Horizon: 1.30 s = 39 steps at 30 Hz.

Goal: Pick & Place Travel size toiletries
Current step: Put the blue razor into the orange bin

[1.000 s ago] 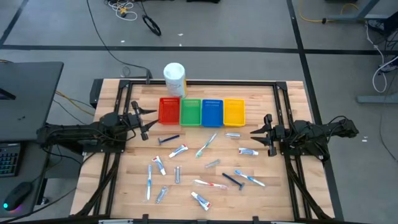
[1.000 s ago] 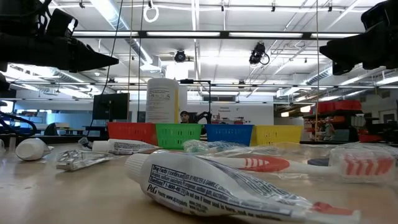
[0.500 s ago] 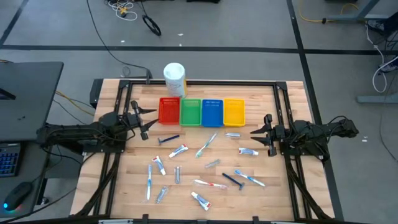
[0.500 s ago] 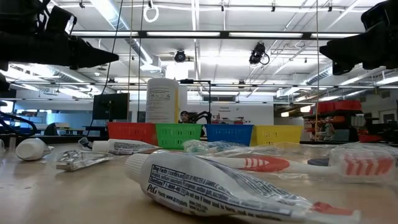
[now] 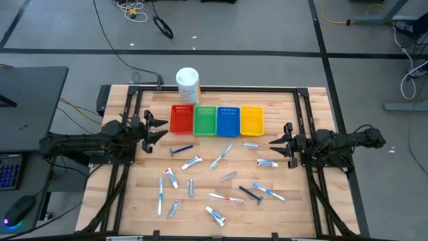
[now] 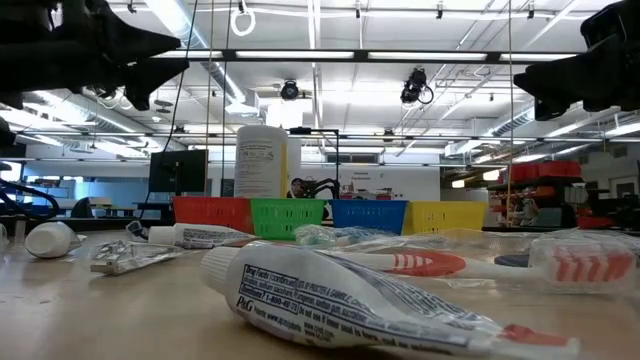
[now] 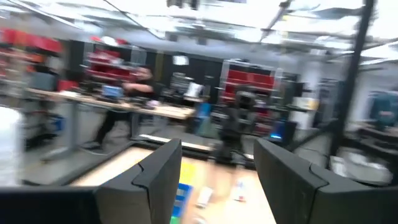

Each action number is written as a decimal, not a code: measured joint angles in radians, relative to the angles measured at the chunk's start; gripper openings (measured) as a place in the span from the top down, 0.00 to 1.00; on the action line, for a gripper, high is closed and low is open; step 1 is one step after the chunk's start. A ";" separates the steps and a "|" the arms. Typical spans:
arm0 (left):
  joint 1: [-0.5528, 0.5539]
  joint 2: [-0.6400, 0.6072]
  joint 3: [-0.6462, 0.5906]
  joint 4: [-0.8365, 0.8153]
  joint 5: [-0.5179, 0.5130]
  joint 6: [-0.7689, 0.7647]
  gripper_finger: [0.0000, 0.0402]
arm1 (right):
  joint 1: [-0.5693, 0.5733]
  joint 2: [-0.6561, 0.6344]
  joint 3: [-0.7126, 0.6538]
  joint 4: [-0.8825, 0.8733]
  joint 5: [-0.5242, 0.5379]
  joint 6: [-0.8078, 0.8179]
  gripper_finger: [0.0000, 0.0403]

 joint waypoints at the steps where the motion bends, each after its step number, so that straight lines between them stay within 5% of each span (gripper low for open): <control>1: 0.000 0.000 0.000 -0.001 -0.031 0.008 0.48 | 0.000 0.000 0.000 0.006 0.000 0.000 0.75; 7: 0.000 0.000 0.000 -0.003 -0.128 -0.001 0.48 | 0.000 0.000 0.000 0.074 -0.001 0.147 0.75; 17: 0.000 0.000 0.000 -0.005 -0.128 -0.049 0.48 | 0.000 0.000 0.000 0.161 0.000 0.169 0.75; 23: 0.000 0.029 0.000 -0.064 -0.024 -0.095 0.48 | 0.000 0.000 0.000 0.164 0.000 0.170 0.75; 30: -0.001 0.172 0.016 -0.172 -0.028 -0.147 0.48 | 0.000 0.000 0.000 0.176 0.071 0.158 0.75; 39: -0.002 0.451 0.239 -0.355 -0.062 -0.073 0.48 | -0.002 0.000 0.000 0.218 0.239 -0.019 0.75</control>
